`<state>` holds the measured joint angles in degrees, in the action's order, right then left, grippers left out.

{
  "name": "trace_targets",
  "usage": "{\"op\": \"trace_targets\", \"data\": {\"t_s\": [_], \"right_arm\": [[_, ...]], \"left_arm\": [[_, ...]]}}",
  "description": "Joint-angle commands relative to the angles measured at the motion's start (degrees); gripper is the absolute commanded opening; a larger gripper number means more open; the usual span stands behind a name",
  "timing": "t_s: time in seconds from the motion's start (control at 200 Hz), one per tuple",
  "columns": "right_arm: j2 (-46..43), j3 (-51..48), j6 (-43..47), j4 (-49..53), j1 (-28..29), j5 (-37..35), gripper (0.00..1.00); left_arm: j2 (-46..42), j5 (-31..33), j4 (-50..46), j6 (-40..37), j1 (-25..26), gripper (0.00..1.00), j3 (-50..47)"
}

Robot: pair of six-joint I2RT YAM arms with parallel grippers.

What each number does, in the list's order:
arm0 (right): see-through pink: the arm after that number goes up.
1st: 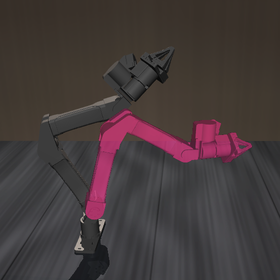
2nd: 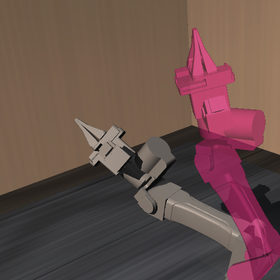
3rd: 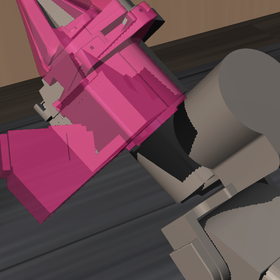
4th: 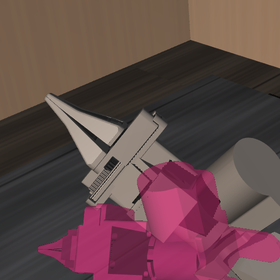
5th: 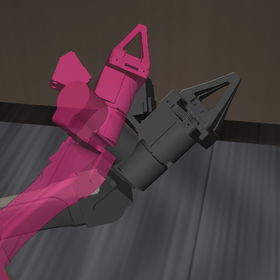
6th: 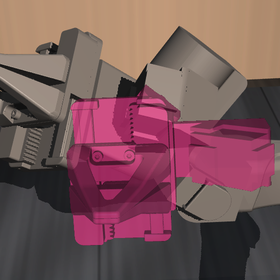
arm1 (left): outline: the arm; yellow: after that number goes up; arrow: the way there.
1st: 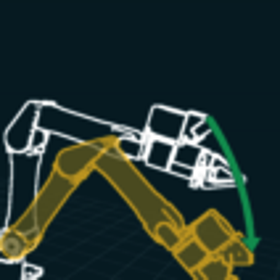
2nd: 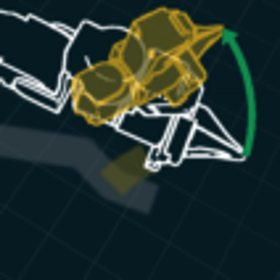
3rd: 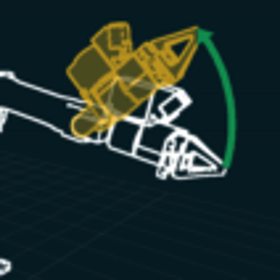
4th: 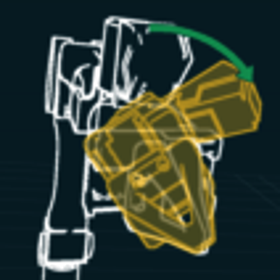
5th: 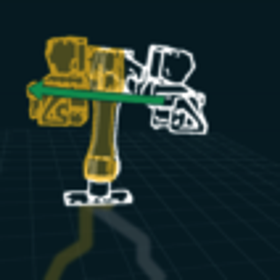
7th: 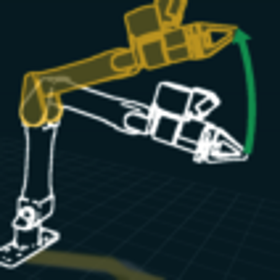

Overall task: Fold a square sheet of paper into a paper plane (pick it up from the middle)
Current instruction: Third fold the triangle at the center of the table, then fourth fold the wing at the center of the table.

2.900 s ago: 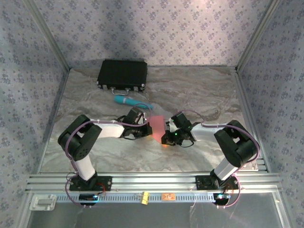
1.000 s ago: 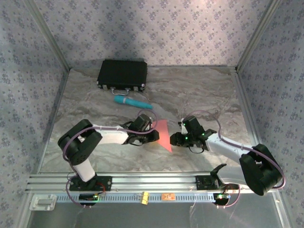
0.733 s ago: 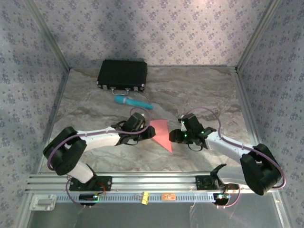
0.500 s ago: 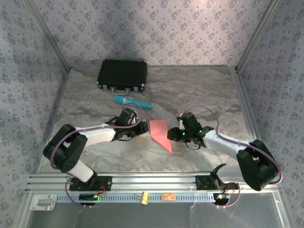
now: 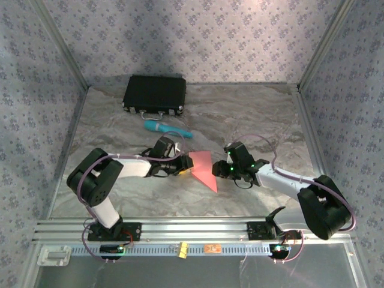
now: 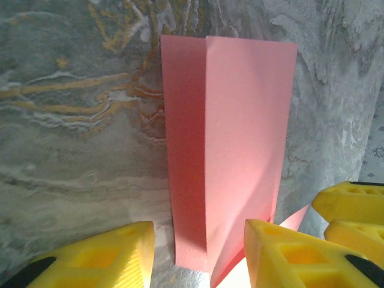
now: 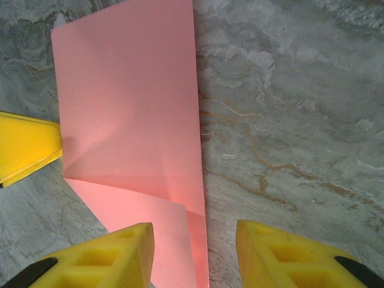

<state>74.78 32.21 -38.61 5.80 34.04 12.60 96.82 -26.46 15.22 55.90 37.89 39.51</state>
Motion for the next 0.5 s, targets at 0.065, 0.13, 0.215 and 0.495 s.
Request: {"op": "trace_targets", "data": {"t_s": [0.065, 0.13, 0.215, 0.495], "right_arm": [[-1.22, 0.81, -0.48, 1.75, 0.29, -2.04, 0.41], [-1.24, 0.81, -0.69, 1.97, 0.32, -2.38, 0.41], [-1.17, 0.79, -0.79, 2.27, 0.46, -3.0, 0.41], [-1.83, 0.43, -0.81, 1.98, 0.59, -3.62, 0.41]], "left_arm": [[1.71, -2.52, 3.17, 1.43, 0.16, 0.4, 2.11], [2.21, -3.3, 3.25, 1.41, 0.09, 0.38, 2.59], [2.49, -3.42, 3.66, 1.65, 0.16, 0.35, 2.66], [3.08, -4.18, 5.4, 2.54, 0.08, 0.28, 3.07]]}}
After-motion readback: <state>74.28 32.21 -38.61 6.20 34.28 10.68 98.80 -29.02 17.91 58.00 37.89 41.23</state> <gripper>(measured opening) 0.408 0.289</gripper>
